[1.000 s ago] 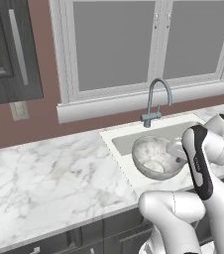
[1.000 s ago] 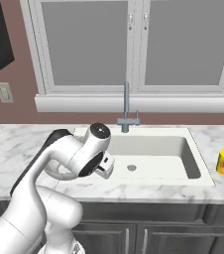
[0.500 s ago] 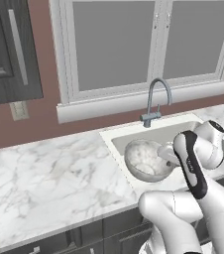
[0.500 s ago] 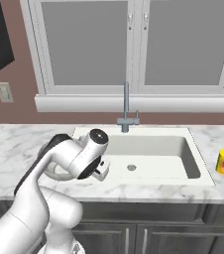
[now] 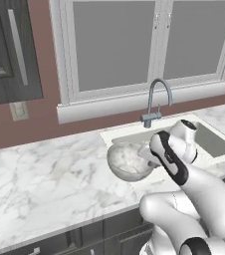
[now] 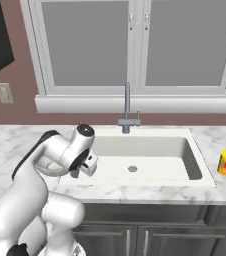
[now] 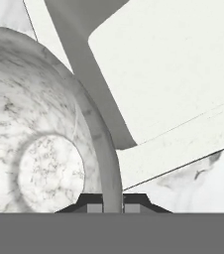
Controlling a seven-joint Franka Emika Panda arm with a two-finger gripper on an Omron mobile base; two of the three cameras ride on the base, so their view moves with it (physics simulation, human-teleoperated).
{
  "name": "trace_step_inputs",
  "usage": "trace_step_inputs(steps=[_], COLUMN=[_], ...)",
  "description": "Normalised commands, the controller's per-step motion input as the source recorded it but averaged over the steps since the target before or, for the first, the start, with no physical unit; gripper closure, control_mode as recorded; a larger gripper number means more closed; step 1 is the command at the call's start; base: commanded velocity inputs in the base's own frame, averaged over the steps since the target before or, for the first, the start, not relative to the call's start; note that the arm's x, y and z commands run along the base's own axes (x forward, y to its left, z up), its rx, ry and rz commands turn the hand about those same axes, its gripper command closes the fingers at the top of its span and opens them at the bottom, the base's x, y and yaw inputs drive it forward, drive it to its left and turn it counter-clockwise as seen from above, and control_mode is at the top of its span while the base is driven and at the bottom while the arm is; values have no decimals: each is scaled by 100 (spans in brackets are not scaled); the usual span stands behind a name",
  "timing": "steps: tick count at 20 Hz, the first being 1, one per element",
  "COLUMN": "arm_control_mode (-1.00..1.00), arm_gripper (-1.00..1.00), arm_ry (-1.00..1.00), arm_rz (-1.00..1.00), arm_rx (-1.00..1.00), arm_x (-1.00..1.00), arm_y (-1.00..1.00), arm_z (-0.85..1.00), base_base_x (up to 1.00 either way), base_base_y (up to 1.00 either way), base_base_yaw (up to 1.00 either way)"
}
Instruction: Pick the cup and bowl from the counter and place them on the counter next to the sink.
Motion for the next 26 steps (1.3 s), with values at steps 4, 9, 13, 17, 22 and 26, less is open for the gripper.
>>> trace_step_inputs(steps=[4, 9, 13, 17, 22, 26], arm_control_mode=[-100, -100, -100, -100, -100, -100], arm_gripper=[100, 100, 100, 100, 100, 100], arm_ry=[18, 4, 0, 0, 0, 0], arm_rz=[1, 0, 0, 0, 0, 0], arm_rx=[0, 0, 0, 0, 0, -2], arm_x=[91, 63, 46, 34, 10, 0], arm_y=[56, 43, 44, 47, 46, 25], arm_z=[0, 0, -3, -6, -15, -20], base_base_x=[0, 0, 0, 0, 0, 0], base_base_y=[0, 0, 0, 0, 0, 0], base_base_yaw=[0, 0, 0, 0, 0, 0])
